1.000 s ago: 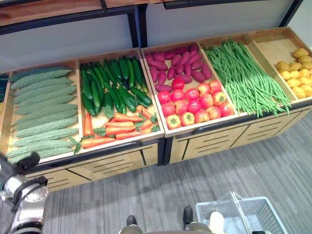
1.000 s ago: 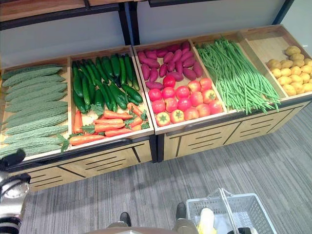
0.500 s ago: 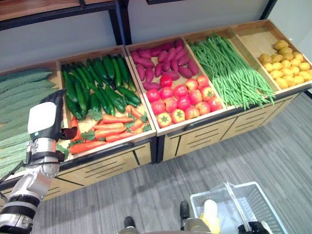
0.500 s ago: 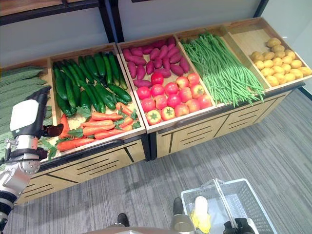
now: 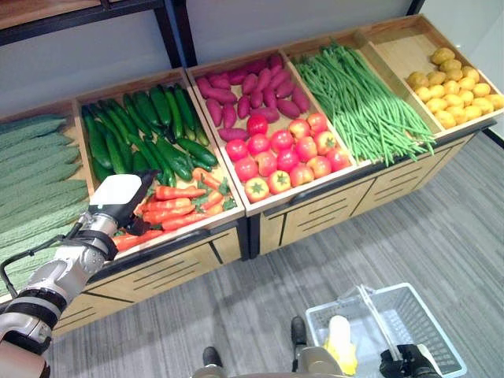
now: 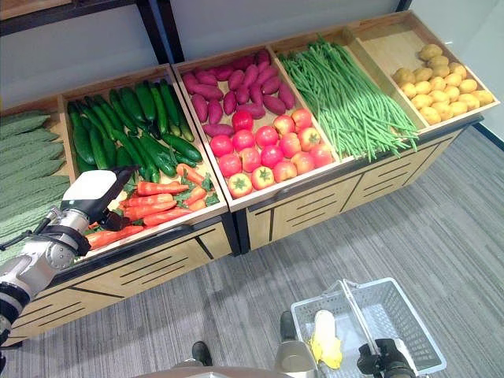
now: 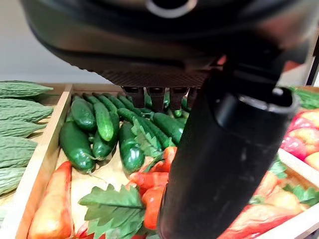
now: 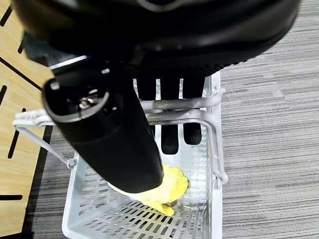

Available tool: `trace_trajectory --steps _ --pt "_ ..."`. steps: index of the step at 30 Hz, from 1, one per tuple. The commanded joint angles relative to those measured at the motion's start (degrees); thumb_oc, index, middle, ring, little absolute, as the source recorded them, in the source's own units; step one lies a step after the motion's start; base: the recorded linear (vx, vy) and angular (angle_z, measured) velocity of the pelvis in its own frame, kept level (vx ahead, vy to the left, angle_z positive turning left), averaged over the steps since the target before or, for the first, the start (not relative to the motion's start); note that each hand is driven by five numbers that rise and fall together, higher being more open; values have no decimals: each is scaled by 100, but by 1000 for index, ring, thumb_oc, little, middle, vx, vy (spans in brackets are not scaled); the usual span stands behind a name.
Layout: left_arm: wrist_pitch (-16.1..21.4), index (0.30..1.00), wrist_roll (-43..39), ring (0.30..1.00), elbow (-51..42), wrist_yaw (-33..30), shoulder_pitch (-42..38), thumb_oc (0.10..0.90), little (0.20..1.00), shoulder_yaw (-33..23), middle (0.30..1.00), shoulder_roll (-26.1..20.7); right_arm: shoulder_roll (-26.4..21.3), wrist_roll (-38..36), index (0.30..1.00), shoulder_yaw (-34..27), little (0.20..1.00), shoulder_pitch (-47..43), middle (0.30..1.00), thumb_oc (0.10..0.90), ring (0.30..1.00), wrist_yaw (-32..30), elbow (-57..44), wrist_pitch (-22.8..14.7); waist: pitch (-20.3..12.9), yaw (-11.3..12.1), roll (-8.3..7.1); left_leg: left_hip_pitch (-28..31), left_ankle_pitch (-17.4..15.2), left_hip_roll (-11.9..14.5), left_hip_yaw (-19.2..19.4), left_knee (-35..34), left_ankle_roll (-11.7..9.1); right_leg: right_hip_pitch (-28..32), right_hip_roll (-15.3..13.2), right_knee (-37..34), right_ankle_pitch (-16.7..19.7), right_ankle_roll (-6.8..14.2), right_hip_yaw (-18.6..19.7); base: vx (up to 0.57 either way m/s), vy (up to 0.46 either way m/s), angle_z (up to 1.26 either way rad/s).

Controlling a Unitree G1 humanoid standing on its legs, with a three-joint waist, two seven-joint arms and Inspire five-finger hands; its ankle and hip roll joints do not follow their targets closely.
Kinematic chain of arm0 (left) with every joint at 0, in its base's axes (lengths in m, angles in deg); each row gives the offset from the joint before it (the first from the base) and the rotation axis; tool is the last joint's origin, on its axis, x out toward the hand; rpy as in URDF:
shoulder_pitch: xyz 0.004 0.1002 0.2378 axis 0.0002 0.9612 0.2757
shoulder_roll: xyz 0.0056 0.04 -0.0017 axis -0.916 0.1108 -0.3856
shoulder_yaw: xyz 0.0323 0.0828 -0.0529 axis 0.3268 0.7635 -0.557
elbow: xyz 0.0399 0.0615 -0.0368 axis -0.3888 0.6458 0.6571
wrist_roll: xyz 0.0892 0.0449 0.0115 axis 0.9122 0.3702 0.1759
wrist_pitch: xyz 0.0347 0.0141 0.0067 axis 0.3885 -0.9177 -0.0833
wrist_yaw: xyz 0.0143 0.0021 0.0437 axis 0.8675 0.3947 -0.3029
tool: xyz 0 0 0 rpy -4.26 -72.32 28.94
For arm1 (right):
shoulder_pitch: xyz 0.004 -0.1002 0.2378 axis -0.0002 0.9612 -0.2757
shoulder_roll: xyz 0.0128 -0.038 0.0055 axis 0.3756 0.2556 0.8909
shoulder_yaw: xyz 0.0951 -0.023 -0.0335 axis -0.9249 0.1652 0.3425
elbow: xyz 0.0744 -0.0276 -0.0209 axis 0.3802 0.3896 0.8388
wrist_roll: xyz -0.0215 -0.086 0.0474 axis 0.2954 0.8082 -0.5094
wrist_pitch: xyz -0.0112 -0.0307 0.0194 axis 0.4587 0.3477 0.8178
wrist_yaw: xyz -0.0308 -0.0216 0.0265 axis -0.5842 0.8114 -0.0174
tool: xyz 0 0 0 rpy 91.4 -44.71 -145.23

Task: Get the vegetables into the basket

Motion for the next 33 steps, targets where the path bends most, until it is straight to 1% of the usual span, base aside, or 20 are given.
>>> trace_trajectory --steps 1,4,9,12,16,17,18,19,20,23,27,29,33 --pt "-69 1000 15 1000 172 -297 -1166 900 1000 -290 1000 -331 -502 -8 300 113 300 -260 300 400 300 -168 -4 -188 -63 -45 -152 19 -35 37 -143 9 -144 212 -392 67 -168 581 -22 0 0 0" --pt "-205 1000 196 1000 429 -426 -1412 900 1000 -131 1000 -189 -513 -2 300 147 300 -308 300 400 300 -200 43 -178 14 -59 -163 -42 -15 60 -137 9 -146 128 -376 76 -148 578 4 0 0 0" --pt "-296 1000 235 1000 728 -421 -1672 900 1000 71 1000 -37 -531 -16 300 175 300 -375 300 400 300 -207 66 -157 88 -86 -165 -110 4 69 -134 9 -142 38 -370 90 -128 574 31 0 0 0" --pt "-342 1000 259 1000 994 -310 -1909 900 1000 351 1000 76 -534 -75 300 223 300 -473 300 400 300 -215 47 -139 155 -110 -170 -193 32 71 -117 9 -141 -80 -359 102 -91 576 68 -12 5 -3" --pt "-352 1000 338 1000 1048 -195 -2088 900 1000 581 1000 126 -540 -96 300 228 300 -519 300 400 300 -220 105 -122 178 -105 -156 -215 29 64 -117 9 -134 -122 -362 107 -85 576 88 -1 9 -6" --pt "-347 673 369 673 1090 -163 -2104 667 673 637 673 120 -538 -88 300 235 300 -525 300 400 300 -216 83 -119 188 -112 -156 -217 32 65 -105 9 -135 -131 -360 105 -80 577 98 -2 21 -6" --pt "-358 473 483 473 1066 -108 -2200 524 473 786 473 119 -538 -99 300 247 300 -525 300 400 300 -224 58 -125 210 -127 -141 -221 32 64 -88 9 -137 -155 -364 107 -76 577 106 -4 16 -6" --pt "-357 377 483 377 1073 -109 -2214 455 377 799 377 121 -533 -99 300 242 300 -524 300 400 300 -224 58 -124 210 -120 -144 -222 32 64 -87 9 -137 -156 -364 108 -76 577 108 -4 11 -5" --pt "-357 300 482 300 1075 -110 -2218 400 300 802 300 122 -532 -99 300 240 300 -523 300 400 300 -224 57 -124 210 -118 -145 -222 32 64 -86 9 -137 -157 -364 108 -76 577 109 0 0 0" --pt "-303 300 598 300 1199 -62 -2255 400 300 984 300 131 -525 -77 300 281 300 -563 300 400 300 -229 114 -131 219 -131 -131 -200 14 57 -53 9 -137 -152 -372 96 -64 581 137 0 0 0" --pt "-318 300 602 300 1178 -109 -2248 400 300 950 300 158 -512 -58 300 284 300 -530 300 400 300 -234 97 -138 215 -139 -125 -172 5 56 -44 9 -138 -133 -376 93 -75 579 141 3 4 -2" --pt "-333 300 626 300 1187 -170 -2219 400 300 888 300 160 -498 -49 300 285 300 -506 300 400 300 -239 122 -139 197 -137 -121 -138 -7 47 -50 9 -137 -101 -378 92 -92 575 138 0 0 0" --pt "-464 300 647 300 1120 -492 -2178 400 300 593 300 156 -453 -67 300 276 300 -460 300 400 300 -248 136 -148 120 -116 -137 -51 -47 40 -58 9 -137 11 -384 88 -126 579 101 0 0 0"
